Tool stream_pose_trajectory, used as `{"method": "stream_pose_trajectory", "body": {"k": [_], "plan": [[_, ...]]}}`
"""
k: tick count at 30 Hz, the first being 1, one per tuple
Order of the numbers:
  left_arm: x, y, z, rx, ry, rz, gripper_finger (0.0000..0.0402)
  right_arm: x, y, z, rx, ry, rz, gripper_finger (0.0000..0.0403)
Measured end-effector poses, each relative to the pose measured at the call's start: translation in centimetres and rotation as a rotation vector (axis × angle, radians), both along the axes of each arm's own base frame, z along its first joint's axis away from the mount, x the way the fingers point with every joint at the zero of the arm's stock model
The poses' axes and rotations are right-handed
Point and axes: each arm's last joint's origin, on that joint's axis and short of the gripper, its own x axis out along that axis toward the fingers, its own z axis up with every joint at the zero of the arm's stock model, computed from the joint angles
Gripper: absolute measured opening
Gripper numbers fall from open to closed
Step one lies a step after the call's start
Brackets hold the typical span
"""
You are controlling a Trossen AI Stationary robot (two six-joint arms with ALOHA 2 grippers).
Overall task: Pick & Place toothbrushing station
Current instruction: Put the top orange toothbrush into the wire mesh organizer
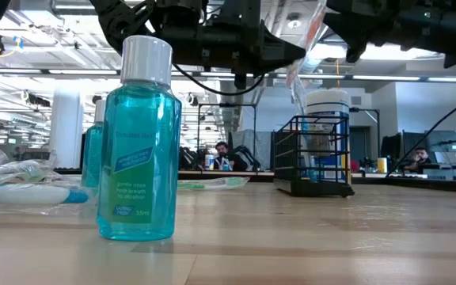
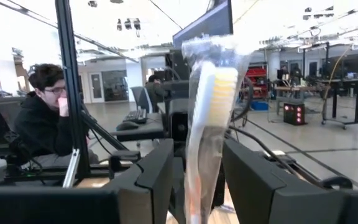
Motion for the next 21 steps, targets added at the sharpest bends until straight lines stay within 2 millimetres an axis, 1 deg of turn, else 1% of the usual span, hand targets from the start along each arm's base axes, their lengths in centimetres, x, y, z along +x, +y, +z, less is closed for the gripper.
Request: {"method": "stream_pose_trajectory", "body": {"k": [21], "plan": [[0.14,0.07,0.35,-0.001,-0.016,0.025,0.001,-0.03,-0.01,0.11,-0.002,-0.012,-0.001,0.0129]]}}
